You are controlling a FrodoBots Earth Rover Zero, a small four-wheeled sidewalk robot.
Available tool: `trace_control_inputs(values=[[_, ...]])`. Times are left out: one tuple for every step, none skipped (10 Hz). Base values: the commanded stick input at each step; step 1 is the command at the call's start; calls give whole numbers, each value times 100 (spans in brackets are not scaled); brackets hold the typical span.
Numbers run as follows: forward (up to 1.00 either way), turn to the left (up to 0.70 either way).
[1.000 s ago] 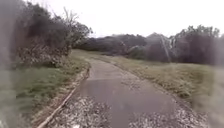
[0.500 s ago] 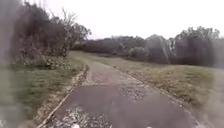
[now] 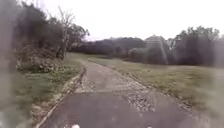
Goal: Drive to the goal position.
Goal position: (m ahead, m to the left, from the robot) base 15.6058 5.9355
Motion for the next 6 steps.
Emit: trace_control_inputs(values=[[70,0],[70,0],[70,0],[70,0],[70,0],[70,0]])
